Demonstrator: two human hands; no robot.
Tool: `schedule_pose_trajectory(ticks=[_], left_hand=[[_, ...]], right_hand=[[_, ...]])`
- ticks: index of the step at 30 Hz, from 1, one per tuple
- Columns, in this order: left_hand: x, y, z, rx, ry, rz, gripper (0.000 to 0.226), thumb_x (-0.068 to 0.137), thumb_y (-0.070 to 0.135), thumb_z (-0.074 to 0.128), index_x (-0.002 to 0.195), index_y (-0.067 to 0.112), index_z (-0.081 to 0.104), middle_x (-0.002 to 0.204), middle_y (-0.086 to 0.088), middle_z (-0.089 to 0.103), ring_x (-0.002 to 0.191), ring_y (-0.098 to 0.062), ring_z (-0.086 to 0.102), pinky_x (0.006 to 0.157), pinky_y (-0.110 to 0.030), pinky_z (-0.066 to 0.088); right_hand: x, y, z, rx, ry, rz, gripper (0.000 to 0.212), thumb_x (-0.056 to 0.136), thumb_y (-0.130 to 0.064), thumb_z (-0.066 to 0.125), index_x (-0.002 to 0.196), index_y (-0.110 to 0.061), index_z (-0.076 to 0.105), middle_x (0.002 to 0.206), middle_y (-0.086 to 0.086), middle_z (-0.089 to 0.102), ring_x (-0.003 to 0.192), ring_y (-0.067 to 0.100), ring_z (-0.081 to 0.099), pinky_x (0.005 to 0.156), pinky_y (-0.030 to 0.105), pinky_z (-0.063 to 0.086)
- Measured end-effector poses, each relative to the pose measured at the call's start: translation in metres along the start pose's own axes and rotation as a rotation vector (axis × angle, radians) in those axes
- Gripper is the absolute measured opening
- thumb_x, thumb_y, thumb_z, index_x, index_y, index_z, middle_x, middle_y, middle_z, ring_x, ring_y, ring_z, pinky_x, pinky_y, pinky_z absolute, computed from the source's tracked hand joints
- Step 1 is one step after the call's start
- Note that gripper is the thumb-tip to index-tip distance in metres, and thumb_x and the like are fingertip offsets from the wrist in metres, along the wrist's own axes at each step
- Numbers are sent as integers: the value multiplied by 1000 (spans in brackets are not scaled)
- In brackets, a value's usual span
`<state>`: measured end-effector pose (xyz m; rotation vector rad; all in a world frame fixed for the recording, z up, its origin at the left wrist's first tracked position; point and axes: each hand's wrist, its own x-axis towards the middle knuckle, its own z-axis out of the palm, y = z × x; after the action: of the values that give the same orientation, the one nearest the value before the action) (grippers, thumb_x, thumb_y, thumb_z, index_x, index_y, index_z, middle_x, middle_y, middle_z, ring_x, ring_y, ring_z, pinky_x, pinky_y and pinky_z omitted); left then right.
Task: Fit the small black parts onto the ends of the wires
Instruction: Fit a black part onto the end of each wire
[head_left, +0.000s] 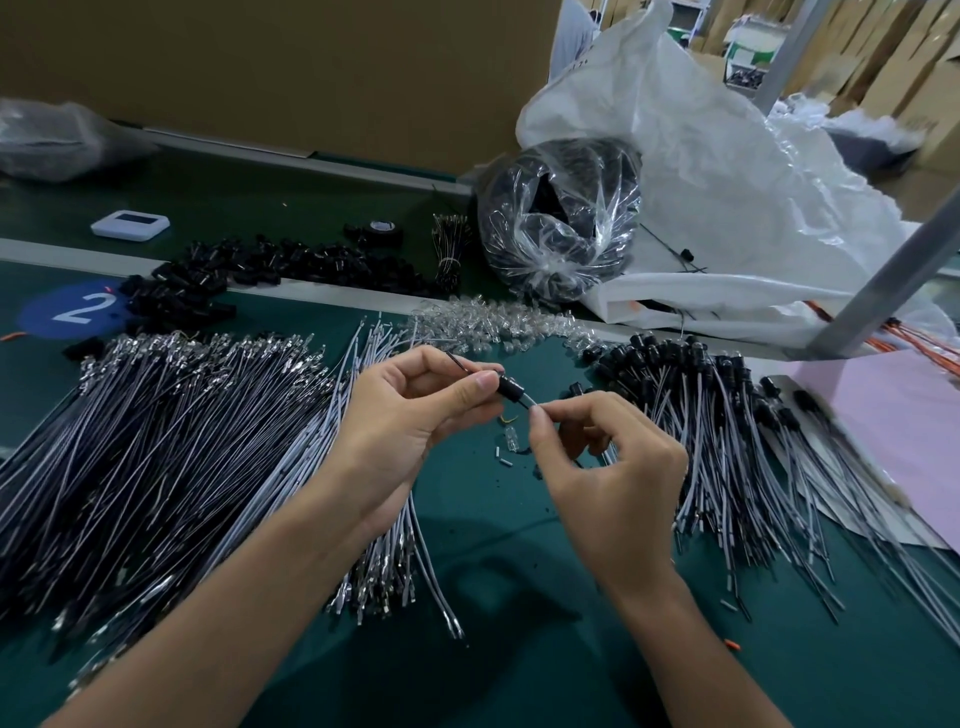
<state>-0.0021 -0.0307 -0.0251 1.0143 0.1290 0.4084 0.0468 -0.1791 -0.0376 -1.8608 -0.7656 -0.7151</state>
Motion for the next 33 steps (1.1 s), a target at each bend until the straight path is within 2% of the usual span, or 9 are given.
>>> schedule_pose_trajectory(ticks=[3,9,15,19,27,30,33], left_hand=[[0,0,0,-8,-5,4,12,57,10,78,57,17,69,83,-11,75,83,-21,74,68,-24,59],[0,-1,0,16,9,29,21,56,10,78,68,6,62,84,-14,75,82,-23,74,68,-25,59],[0,-2,1,27,18,51,21,55,10,79,67,7,62,84,-15,75,83,-24,74,68,-26,59],[-1,-3,1,57,25,68,25,53,12,81,68,6,62,85,-16,75,83,-23,74,68,-26,59],[-2,-4,3,56,-19,77,15,55,13,81,62,15,67,86,-15,76,84,-23,75,68,-25,59],[-2,-4,4,60,4,82,19,57,13,80,67,9,64,87,-16,75,84,-25,74,69,-26,58],[-2,-2,4,49,53,90,18,61,9,78,69,6,62,86,-13,75,82,-25,74,69,-25,58]], right_hand=[[0,0,1,6,-11,5,11,82,-8,73,73,-12,69,64,-6,62,58,10,55,58,21,45],[0,1,2,32,-23,42,12,85,-15,68,74,-12,71,65,-6,63,57,12,56,57,34,48],[1,2,-2,23,2,-23,8,80,-3,76,80,-11,73,70,-3,63,59,13,56,58,25,48],[1,1,-2,27,9,-6,7,79,-4,77,79,-10,72,71,-3,65,60,12,58,58,27,49],[0,1,1,-10,-21,10,11,85,-14,69,76,-9,73,66,-2,66,56,17,57,58,47,50],[0,0,1,-10,-11,6,12,85,-14,69,75,-8,72,65,-3,65,56,18,57,58,46,50],[1,0,0,-4,42,-2,10,84,-11,72,74,-10,71,66,-3,64,57,17,57,58,37,50]])
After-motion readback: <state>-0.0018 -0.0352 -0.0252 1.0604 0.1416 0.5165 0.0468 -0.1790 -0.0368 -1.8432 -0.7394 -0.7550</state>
